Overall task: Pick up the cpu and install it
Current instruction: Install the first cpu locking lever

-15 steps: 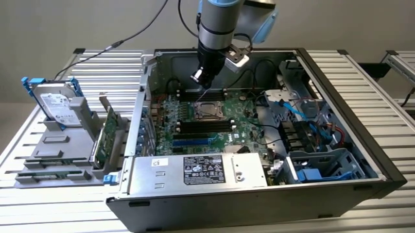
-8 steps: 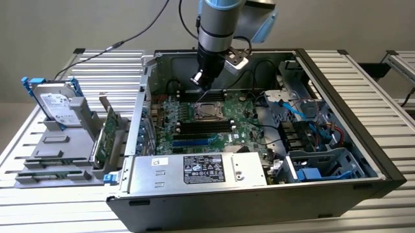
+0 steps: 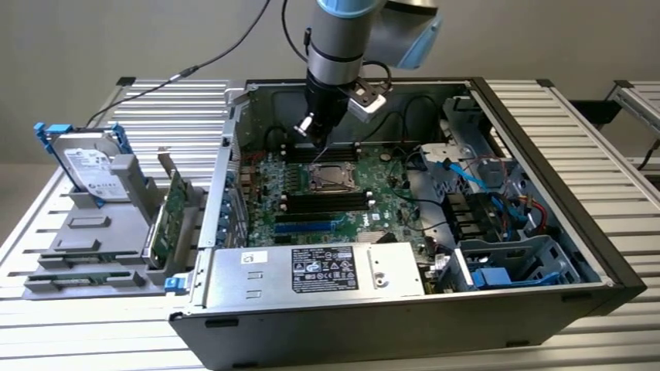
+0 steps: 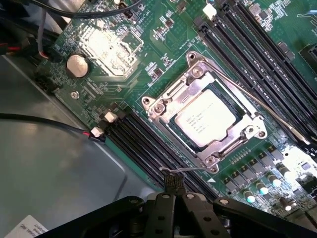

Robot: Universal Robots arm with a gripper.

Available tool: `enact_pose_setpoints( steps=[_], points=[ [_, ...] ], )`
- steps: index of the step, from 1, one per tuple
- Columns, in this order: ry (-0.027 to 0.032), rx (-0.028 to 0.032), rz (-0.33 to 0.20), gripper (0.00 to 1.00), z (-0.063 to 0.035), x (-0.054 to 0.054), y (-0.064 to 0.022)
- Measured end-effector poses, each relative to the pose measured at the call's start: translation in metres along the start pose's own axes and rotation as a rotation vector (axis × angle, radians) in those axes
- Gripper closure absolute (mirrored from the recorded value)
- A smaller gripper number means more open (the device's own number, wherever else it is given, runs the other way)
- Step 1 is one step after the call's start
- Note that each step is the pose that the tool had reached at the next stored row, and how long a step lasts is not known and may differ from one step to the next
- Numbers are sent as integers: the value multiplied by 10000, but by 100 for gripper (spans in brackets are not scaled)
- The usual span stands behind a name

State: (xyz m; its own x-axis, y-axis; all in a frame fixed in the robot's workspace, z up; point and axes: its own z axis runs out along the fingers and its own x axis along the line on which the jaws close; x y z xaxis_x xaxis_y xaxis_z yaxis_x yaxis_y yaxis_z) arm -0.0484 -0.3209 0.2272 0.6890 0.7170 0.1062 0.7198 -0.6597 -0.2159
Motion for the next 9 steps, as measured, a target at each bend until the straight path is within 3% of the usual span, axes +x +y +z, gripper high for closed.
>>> enact_pose_setpoints(
  steps=[2,9],
  points=[
    [-32,4,-1,89,2,-12,-11],
    [-39,2,-85,89,-7,-53,14]
  ],
)
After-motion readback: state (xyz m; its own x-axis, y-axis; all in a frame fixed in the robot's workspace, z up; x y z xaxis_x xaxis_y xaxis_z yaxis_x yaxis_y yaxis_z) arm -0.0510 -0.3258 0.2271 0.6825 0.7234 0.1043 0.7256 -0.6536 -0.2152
